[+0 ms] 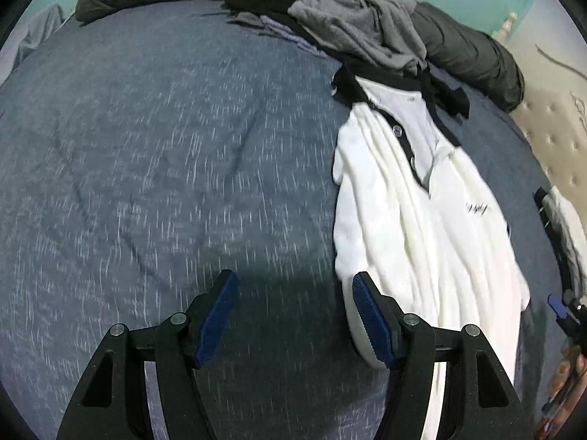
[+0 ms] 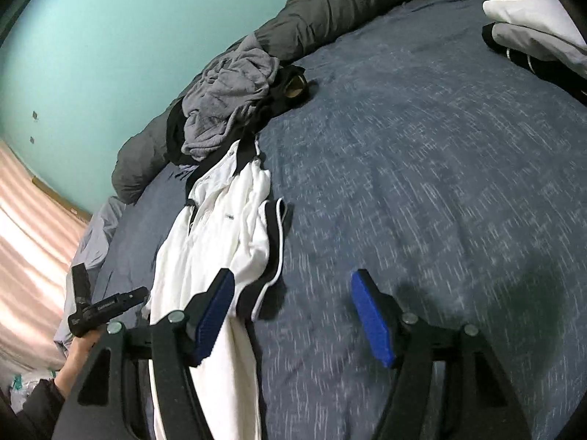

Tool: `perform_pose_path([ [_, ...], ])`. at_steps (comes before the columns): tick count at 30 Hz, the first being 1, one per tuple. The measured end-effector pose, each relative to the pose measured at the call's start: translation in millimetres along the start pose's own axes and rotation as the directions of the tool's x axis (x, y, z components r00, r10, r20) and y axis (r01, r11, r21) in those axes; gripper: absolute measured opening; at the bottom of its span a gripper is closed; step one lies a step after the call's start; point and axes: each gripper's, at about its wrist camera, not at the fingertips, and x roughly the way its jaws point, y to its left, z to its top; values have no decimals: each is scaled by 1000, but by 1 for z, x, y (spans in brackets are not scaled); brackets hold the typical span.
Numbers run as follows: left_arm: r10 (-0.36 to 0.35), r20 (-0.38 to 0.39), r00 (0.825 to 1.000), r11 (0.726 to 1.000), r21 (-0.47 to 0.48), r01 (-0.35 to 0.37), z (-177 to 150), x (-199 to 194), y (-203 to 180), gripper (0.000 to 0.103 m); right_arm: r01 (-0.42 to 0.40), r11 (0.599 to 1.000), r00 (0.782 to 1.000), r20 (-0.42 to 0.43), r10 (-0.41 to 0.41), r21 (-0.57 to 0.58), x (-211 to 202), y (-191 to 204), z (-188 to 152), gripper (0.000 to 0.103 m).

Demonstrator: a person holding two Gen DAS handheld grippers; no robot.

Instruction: Fold clothes

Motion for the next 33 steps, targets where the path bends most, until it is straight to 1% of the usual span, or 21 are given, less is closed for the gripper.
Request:
perform_pose_path([
  [6, 17, -11, 1000, 1000, 1, -17, -13, 3, -7, 69, -33, 999, 999, -2, 33, -21, 11, 2, -17, 67],
  [8, 4, -9, 1000, 1000, 7, -4, -13, 2, -10, 68, -63, 998, 998, -2, 63, -17, 15, 3, -18, 67],
  [9, 2, -10, 1000, 1000, 10, -2, -12, 2, -12, 65, -74, 997, 997, 3, 74, -25, 16, 5, -18, 67],
  [10, 0, -11, 1000, 1000, 13, 0, -12, 1, -14, 59, -85, 996, 996, 7, 86, -32, 17, 6, -17, 67],
  [12, -4, -15, 1000, 1000, 26, 4, -12, 0, -20, 55, -91, 995, 996, 11, 91, -33, 18, 5, -16, 67],
  [16, -18, -34, 999, 998, 64, 20, -14, 2, -37, 51, -92, 995, 996, 15, 92, -26, 20, 2, -13, 67],
  [19, -44, -38, 998, 998, 51, 46, -15, 4, -42, 49, -93, 995, 995, 18, 93, -20, 22, 0, -11, 67],
  [21, -60, -44, 997, 997, 44, 62, -18, 6, -46, 41, -93, 995, 995, 21, 94, -17, 23, -1, -9, 67],
  [22, -63, -49, 997, 997, 49, 66, -18, 8, -49, 36, -94, 995, 995, 22, 94, -15, 24, -2, -9, 67],
  [23, -65, -55, 996, 996, 58, 68, -19, 9, -52, 33, -94, 995, 995, 23, 94, -13, 24, -3, -8, 67],
  [24, -66, -61, 996, 995, 66, 70, -20, 11, -55, 26, -94, 996, 995, 25, 94, -9, 24, -4, -7, 67],
  [26, -61, -63, 996, 994, 85, 67, -20, 12, -62, 21, -97, 995, 995, 27, 97, 7, 24, -7, -6, 67],
  [28, -56, -64, 996, 993, 104, 62, -21, 13, -68, 12, -99, 995, 995, 30, 98, 21, 25, -9, -5, 67],
  [33, -39, -63, 997, 990, 132, 47, -21, 13, -75, 7, -103, 995, 995, 16, 102, 19, 28, -8, -7, 67],
])
